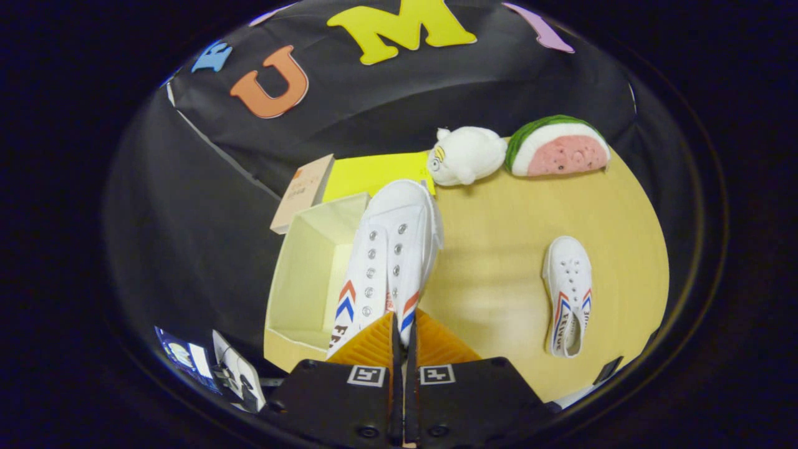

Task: Open the storage box then place both shoes into the box .Put the left shoe in first, then the right shoe, with the right side of both shoes facing outward in a uniform manner.

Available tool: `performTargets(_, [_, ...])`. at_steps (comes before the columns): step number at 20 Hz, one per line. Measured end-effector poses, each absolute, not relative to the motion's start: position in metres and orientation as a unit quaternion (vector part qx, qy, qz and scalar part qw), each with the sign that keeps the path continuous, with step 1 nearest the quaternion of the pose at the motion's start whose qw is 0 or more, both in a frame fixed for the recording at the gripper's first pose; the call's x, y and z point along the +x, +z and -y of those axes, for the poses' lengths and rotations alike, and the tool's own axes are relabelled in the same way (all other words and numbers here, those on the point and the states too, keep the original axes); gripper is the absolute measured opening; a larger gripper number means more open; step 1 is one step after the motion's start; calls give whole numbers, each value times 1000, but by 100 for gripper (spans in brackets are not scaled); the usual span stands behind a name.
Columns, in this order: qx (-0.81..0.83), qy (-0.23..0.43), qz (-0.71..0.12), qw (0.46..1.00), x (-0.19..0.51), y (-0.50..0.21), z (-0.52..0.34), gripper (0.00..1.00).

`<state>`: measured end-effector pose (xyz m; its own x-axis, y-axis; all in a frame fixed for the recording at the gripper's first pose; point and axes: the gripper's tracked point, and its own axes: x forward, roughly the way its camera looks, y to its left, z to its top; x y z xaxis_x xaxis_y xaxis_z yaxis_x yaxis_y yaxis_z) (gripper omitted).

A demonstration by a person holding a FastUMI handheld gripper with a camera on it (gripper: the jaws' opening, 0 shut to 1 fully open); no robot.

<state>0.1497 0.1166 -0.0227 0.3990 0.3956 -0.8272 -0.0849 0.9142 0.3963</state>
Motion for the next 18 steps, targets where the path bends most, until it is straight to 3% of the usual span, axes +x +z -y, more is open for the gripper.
performTargets(6, [195,161,-501,828,174,-16,-207,6])
performTargets(18, [161,153,-506,833,188,-112,-323,6])
